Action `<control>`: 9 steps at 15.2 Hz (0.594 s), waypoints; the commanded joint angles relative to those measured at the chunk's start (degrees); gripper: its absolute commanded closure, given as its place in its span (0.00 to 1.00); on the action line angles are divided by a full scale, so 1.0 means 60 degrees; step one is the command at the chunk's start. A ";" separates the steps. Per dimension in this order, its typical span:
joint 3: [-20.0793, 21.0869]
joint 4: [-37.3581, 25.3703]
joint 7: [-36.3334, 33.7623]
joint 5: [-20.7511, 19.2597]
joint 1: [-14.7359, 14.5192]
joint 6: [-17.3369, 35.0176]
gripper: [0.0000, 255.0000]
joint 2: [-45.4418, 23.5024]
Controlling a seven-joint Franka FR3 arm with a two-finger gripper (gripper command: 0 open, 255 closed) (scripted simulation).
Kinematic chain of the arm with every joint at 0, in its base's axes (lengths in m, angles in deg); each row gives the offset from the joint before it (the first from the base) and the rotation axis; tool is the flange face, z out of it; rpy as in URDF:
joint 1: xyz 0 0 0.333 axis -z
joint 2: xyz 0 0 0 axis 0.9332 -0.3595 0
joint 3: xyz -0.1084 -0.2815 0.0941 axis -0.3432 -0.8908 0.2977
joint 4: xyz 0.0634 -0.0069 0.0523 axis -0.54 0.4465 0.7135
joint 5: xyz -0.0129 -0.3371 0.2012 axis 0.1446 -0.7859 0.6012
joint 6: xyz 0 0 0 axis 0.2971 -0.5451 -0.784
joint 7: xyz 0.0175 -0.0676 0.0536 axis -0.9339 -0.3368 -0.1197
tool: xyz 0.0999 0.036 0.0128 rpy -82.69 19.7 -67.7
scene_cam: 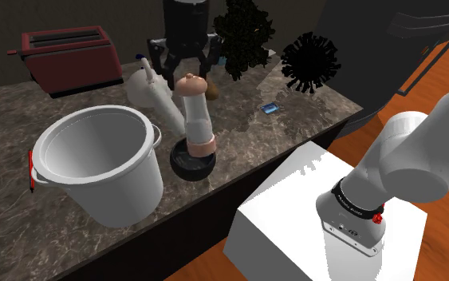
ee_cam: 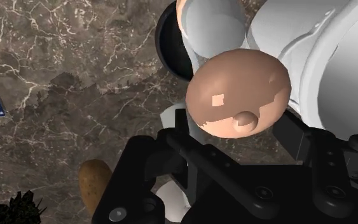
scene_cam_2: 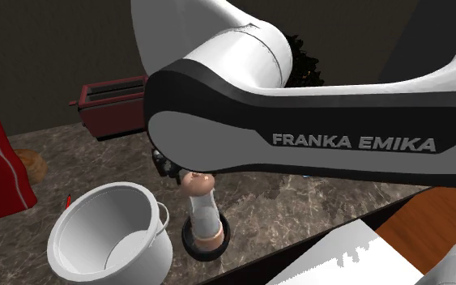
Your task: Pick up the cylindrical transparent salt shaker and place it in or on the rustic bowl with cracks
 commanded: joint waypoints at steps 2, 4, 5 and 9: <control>0.0012 0.0360 -0.0015 -0.0003 -0.0007 0.0379 1.00 -0.0015; 0.0020 0.0602 -0.0026 -0.0006 -0.0011 0.0635 1.00 -0.0030; 0.0024 0.0719 -0.0032 -0.0009 -0.0013 0.0763 1.00 -0.0040; 0.0044 0.1169 -0.0064 -0.0030 -0.0020 0.1273 1.00 -0.0105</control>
